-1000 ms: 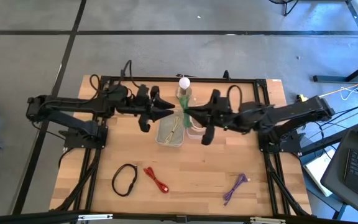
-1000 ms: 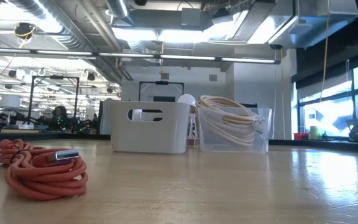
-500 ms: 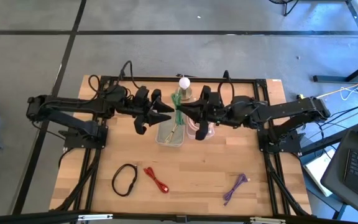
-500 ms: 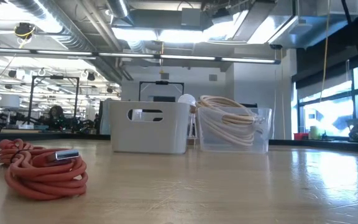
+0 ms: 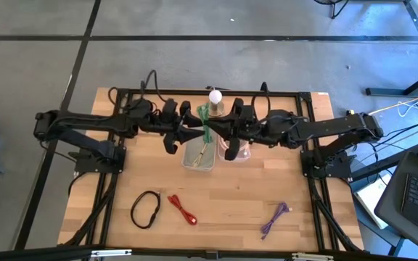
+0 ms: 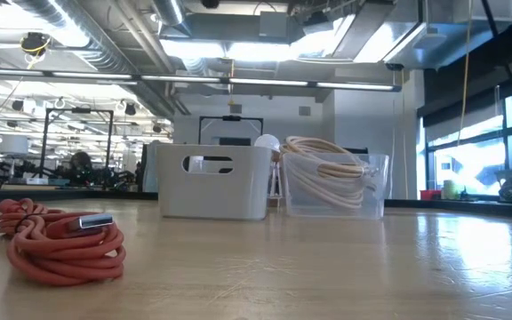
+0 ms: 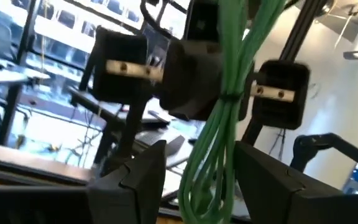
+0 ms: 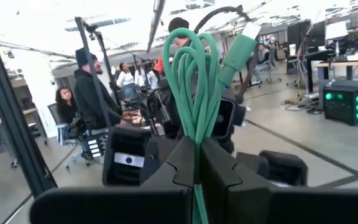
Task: Pick and place USB-C Cables
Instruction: Put the green charger cable into the gray bin
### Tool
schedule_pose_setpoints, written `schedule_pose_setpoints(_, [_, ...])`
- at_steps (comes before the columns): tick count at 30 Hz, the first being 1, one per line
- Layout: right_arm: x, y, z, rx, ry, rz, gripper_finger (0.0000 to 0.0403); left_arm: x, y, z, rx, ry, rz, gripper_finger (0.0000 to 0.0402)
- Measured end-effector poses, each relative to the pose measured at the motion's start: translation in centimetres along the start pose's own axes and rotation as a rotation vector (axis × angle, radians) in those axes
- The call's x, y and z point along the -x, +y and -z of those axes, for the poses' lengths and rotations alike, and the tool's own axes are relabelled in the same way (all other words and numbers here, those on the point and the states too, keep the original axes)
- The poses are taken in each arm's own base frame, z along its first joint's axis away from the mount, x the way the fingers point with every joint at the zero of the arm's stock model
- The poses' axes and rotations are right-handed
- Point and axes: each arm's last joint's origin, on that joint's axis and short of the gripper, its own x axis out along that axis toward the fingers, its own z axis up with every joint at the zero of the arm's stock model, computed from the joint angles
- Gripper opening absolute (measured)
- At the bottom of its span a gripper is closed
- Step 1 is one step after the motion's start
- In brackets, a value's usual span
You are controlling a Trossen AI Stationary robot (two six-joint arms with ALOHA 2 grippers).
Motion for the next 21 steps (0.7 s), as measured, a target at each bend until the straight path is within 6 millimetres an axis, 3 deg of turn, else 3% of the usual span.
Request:
schedule_pose_setpoints(10, [-0.64, -0.64, 0.52, -0.019, 0.026, -0.04, 0.0007, -0.51, 0.08, 0.28, -0.006, -0.007, 0.052, 0.0168])
schedule_pose_setpoints(12, [-0.67, -0.61, 0.6, -0.018, 0.03, -0.044, 0.0007, -0.51, 0.07, 0.3, -0.029, -0.004, 0.057, 0.0139])
schedule_pose_setpoints(17, [-0.67, -0.6, 0.6, -0.019, 0.032, -0.047, 0.0015, -0.47, 0.0, 0.34, -0.051, 0.019, 0.109, 0.0025])
schedule_pose_setpoints(21, [-0.67, -0.6, 0.6, -0.01, 0.032, -0.047, 0.0041, -0.45, 0.09, 0.3, -0.052, 0.02, 0.11, 0.0022])
